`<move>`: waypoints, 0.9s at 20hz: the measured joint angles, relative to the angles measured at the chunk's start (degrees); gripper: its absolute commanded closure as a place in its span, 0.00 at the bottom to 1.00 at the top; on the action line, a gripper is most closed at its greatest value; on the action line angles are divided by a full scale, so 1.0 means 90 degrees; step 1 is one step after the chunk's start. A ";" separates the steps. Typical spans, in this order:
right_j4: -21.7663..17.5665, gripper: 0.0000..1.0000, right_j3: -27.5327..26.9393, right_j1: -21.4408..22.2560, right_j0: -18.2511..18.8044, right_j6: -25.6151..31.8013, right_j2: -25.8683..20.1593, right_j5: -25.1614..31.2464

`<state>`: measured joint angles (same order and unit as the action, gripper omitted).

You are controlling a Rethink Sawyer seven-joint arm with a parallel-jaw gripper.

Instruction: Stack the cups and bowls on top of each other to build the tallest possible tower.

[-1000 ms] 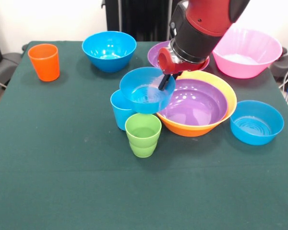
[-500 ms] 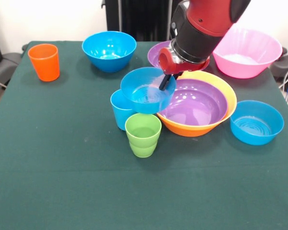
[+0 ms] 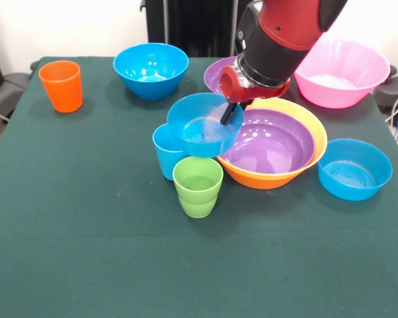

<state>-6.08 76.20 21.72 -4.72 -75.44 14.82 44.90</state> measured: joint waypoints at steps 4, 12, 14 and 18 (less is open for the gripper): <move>-0.0075 1.00 0.0000 0.0000 -0.0005 0.0000 0.0004 0.0000; -0.0314 1.00 -0.0001 -0.0002 -0.0025 0.0000 0.0037 -0.0141; -0.0378 1.00 -0.0001 -0.0001 -0.0027 0.0000 0.0045 -0.0238; -0.0401 1.00 -0.0001 -0.0001 -0.0027 0.0000 0.0047 -0.0423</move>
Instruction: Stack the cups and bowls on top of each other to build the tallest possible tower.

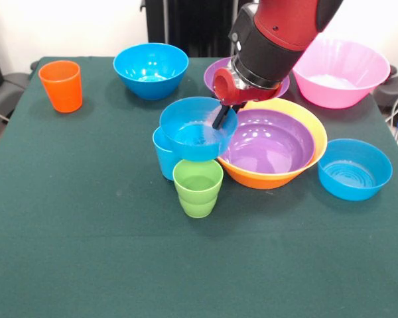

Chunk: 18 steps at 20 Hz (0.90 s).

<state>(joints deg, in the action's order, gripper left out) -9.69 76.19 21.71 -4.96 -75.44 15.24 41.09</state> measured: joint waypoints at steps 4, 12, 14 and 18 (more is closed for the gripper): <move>0.0000 1.00 0.0000 0.0000 0.0000 0.0000 0.0001 -0.0173; 0.0000 1.00 0.0000 -0.0001 0.0000 0.0000 0.0000 -0.0436; 0.0000 1.00 0.0000 -0.0001 0.0000 0.0000 0.0000 -0.0436; -0.0001 1.00 -0.0003 -0.0001 0.0000 0.0000 0.0000 -0.0435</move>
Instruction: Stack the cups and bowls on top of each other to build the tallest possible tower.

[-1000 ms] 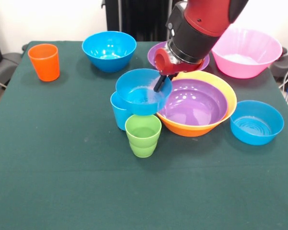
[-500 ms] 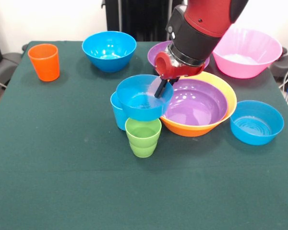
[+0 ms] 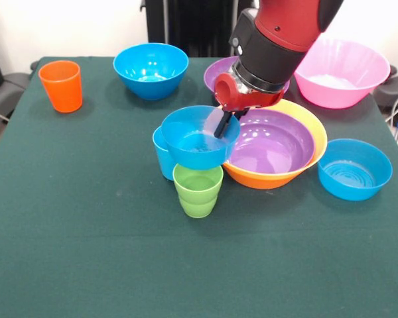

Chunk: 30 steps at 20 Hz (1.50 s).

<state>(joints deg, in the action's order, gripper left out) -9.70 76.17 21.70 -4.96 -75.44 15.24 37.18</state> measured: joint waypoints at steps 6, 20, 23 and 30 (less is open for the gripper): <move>0.0001 1.00 -0.0029 -0.0003 0.0009 0.0000 -0.0006 0.0127; 0.0000 1.00 -0.0042 -0.0005 0.0035 0.0000 -0.0117 0.0809; 0.0000 1.00 -0.0042 -0.0005 0.0034 0.0000 -0.0145 0.0809; -0.0001 1.00 -0.0042 -0.0005 0.0035 0.0000 -0.0151 0.0809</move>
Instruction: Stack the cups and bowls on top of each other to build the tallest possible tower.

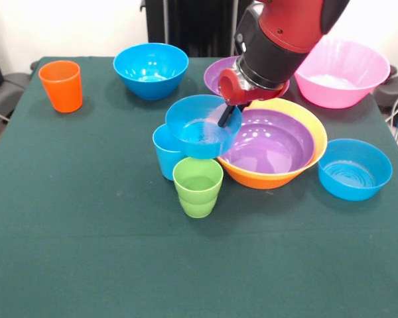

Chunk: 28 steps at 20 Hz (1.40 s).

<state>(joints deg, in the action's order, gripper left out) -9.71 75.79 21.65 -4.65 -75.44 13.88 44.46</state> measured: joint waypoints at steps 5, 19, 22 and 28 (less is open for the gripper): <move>-0.0001 1.00 -0.0004 0.0000 0.0000 0.0000 0.0000 0.0000; -0.0003 1.00 -0.0025 -0.0007 0.0000 0.0000 0.0000 0.0000; -0.0001 1.00 -0.0045 -0.0012 0.0000 0.0000 -0.0002 0.0000; -0.0003 0.00 -0.0131 -0.0021 0.0000 0.0000 -0.0004 0.0000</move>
<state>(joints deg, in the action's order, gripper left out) -9.74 74.61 21.47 -4.65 -75.44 13.84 44.46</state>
